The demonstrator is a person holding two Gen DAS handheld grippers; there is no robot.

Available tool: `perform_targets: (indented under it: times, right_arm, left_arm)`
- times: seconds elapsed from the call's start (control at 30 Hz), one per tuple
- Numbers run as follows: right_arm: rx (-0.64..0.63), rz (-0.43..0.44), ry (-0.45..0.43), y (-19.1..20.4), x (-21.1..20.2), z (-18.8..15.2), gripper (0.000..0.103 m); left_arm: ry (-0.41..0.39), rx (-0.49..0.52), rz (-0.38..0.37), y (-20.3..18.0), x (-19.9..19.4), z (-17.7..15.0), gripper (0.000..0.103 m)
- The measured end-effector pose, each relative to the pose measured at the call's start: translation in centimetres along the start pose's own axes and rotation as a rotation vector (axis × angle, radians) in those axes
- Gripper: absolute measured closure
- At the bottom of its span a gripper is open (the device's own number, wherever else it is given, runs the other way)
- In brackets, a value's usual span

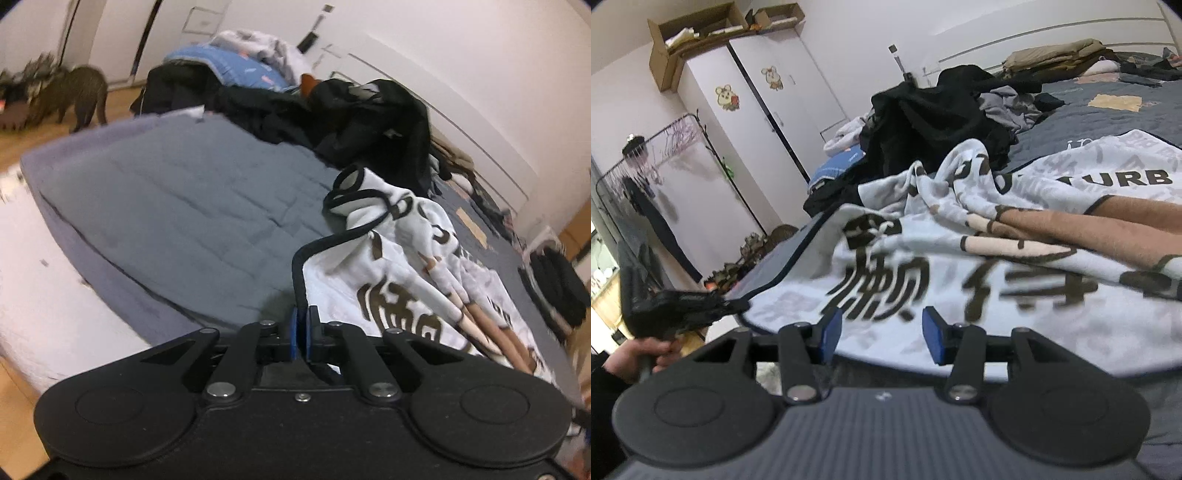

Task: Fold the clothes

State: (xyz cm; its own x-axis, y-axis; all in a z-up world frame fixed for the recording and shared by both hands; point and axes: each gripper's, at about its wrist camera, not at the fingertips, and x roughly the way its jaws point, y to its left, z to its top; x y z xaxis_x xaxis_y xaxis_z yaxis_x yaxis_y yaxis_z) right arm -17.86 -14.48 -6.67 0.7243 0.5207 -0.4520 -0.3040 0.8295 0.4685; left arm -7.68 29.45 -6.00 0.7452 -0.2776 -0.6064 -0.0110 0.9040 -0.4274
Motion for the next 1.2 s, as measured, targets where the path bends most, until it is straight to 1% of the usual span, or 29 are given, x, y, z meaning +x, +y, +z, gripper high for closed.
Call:
perform_targets:
  times: [0.23, 0.37, 0.4, 0.43, 0.47, 0.5, 0.53, 0.6, 0.63, 0.73, 0.83, 0.9, 1.03, 1.13, 1.2]
  right_arm:
    - [0.024, 0.011, -0.005, -0.1, -1.0, 0.6, 0.056]
    - [0.014, 0.004, 0.011, 0.0, -1.1, 0.7, 0.056]
    - [0.013, 0.0, 0.013, -0.1, -1.1, 0.7, 0.056]
    - [0.012, -0.005, 0.014, -0.1, -1.1, 0.7, 0.056]
    - [0.015, -0.01, 0.012, -0.3, -1.1, 0.8, 0.056]
    - [0.017, -0.015, 0.01, -0.4, -1.2, 0.9, 0.056]
    - [0.02, -0.021, 0.008, -0.6, -1.2, 0.9, 0.056]
    - [0.025, -0.031, 0.004, -0.9, -1.2, 1.1, 0.056]
    - [0.027, -0.037, 0.002, -1.0, -1.3, 1.2, 0.056]
    - [0.009, -0.063, -0.018, -1.5, -1.5, 1.6, 0.056]
    - [-0.006, -0.098, -0.039, -2.3, -1.8, 2.5, 0.055]
    - [-0.015, -0.123, -0.054, -2.9, -2.0, 3.2, 0.055]
    - [-0.049, -0.187, -0.084, -4.7, -2.5, 5.3, 0.055]
    - [-0.025, -0.233, -0.097, -7.3, -3.0, 7.2, 0.054]
    - [-0.001, -0.254, -0.098, -9.4, -3.3, 8.4, 0.052]
  left_arm:
    - [0.033, 0.091, 0.048, 0.2, -5.4, 0.0, 0.099]
    - [0.126, 0.132, 0.082, -0.2, -6.1, -1.3, 0.098]
    - [0.143, 0.147, 0.106, -0.4, -6.0, -1.5, 0.094]
    - [0.158, 0.165, 0.144, -0.7, -6.0, -1.8, 0.094]
    - [0.155, 0.174, 0.166, -0.9, -6.1, -1.8, 0.09]
    - [0.15, 0.181, 0.186, -1.0, -6.2, -1.9, 0.083]
    - [0.122, 0.181, 0.185, -1.1, -6.5, -1.8, 0.079]
    - [0.069, 0.197, 0.184, -1.5, -7.0, -1.6, 0.059]
    - [0.038, 0.199, 0.174, -1.8, -7.1, -1.5, 0.056]
    - [-0.026, 0.198, 0.106, -3.3, -6.6, -1.1, 0.055]
    - [-0.07, 0.195, 0.024, -5.9, -4.7, -1.2, 0.055]
    - [-0.077, 0.211, -0.035, -8.1, -3.0, -1.6, 0.051]
    - [-0.08, 0.263, -0.138, -13.2, 1.4, -2.1, 0.05]
    - [-0.071, 0.294, -0.21, -16.8, 4.4, -2.0, 0.05]
    - [-0.062, 0.341, -0.248, -19.1, 6.1, -2.2, 0.048]
